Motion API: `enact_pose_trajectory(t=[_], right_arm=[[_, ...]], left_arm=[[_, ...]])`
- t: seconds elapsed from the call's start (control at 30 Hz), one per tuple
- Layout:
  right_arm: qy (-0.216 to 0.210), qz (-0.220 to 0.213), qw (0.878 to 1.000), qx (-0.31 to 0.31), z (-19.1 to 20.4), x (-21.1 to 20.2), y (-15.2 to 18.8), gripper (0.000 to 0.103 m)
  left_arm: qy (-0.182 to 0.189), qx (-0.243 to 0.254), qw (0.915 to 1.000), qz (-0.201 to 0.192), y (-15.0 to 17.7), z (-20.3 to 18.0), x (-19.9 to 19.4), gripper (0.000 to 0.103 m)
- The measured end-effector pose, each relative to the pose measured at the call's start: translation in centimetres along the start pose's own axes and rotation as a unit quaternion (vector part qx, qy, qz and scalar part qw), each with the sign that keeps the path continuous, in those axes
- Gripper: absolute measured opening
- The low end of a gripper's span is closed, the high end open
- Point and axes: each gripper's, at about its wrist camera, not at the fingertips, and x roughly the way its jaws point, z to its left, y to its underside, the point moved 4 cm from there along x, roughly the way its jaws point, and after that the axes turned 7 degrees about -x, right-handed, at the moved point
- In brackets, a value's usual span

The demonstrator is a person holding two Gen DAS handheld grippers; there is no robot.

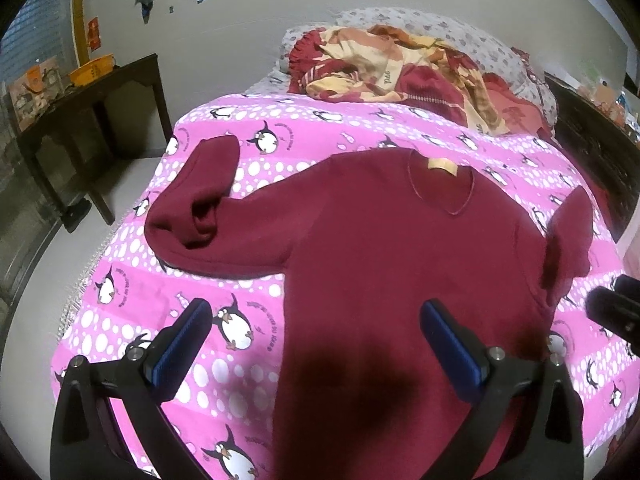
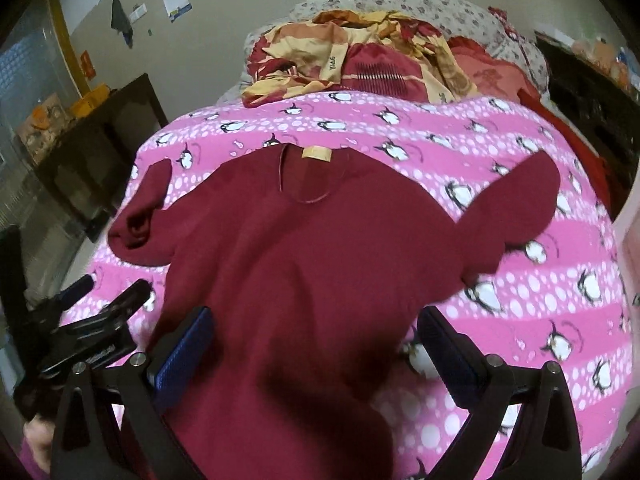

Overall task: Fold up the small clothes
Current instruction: 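Position both grippers over the maroon sweater body, fingers open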

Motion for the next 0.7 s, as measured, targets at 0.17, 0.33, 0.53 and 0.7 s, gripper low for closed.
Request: enact_pose_trajectory(t=[0.17,0.33,0.53,0.7], right_arm=[[0.019,-0.002,1.000,-0.003,0.0,1.5,-0.9,0.103],[0.023,0.000,1.000,-0.008,0.3,2.7,-1.2,0.103],[0.023,0.013,1.000,-0.014,0.6,4.1,-0.9,0.103],[0.031,0.012,0.999,-0.019,0.6,4.7,-0.9,0.103]], left_arm=[[-0.011,-0.010,0.9999,0.002,-0.2,0.9,0.7,0.103],[-0.013,-0.015,0.9998,0.008,-0.1,1.5,1.5,0.103],[-0.016,-0.016,0.9997,0.009,-0.2,1.7,1.7,0.103],[-0.016,-0.018,0.9997,0.010,-0.3,2.0,2.0,0.103]])
